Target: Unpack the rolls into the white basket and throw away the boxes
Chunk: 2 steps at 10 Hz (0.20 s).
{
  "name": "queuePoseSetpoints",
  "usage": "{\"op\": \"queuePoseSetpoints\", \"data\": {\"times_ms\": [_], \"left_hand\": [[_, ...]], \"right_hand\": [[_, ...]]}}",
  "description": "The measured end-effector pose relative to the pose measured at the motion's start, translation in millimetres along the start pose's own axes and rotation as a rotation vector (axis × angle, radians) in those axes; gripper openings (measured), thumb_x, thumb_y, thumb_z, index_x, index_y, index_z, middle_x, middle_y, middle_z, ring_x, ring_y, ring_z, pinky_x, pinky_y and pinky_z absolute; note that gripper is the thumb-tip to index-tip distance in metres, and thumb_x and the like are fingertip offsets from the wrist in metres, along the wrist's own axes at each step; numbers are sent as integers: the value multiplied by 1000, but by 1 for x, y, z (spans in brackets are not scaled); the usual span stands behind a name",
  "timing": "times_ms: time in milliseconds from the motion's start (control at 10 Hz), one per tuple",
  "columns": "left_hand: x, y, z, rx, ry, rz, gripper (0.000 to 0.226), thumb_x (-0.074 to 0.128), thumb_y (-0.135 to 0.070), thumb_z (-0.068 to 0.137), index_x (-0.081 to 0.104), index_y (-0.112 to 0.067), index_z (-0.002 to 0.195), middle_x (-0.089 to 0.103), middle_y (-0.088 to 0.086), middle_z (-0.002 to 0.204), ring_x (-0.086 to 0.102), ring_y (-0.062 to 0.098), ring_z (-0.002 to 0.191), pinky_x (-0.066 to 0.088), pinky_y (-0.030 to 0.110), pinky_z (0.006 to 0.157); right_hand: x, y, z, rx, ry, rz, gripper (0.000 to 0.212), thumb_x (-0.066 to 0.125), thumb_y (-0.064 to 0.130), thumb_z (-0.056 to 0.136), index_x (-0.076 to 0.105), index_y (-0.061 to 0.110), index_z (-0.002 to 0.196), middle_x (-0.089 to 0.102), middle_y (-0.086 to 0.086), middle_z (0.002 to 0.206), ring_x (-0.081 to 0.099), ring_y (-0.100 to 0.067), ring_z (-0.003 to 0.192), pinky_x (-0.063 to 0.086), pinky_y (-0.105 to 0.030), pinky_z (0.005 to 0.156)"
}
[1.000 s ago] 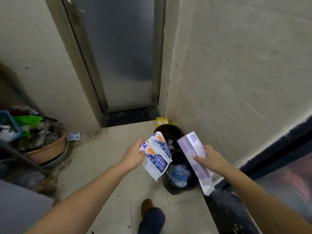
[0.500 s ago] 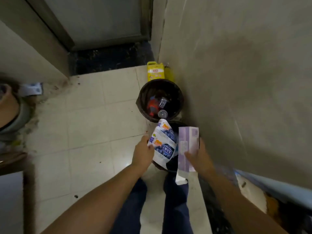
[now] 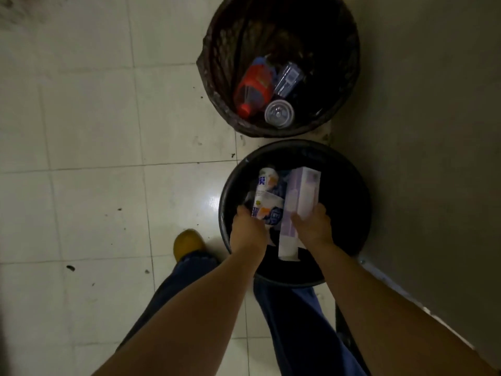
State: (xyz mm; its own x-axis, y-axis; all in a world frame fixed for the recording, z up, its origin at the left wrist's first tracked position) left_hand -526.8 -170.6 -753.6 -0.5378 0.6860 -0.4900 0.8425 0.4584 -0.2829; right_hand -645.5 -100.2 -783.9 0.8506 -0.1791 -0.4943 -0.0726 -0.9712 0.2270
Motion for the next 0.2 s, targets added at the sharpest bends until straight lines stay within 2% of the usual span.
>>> {"op": "queuePoseSetpoints", "data": {"times_ms": [100, 200], "left_hand": [[-13, -1, -11, 27, 9, -38, 26, 49, -14, 91, 43, -10, 117, 56, 13, 118, 58, 29, 102, 49, 38, 77], [-48, -10, -40, 121, 5, 34, 41, 52, -18, 90, 37, -13, 129, 50, 13, 126, 55, 30, 110, 48, 39, 85]], "right_hand": [[-7, 7, -14, -5, 8, -16, 76, 63, 30, 88, 20, 4, 146, 38, -24, 141, 46, -41, 123, 46, -49, 98], [-38, 26, -50, -55, 14, -34, 77, 61, 30, 89, 17, 7, 148, 34, -23, 145, 42, -41, 127, 42, -48, 103]]}}
Point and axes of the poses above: each hand's wrist, its own z-axis towards the middle knuckle, its own x-axis out of the palm, y = z × x, the point moved 1 cm from there along z, towards the middle knuckle
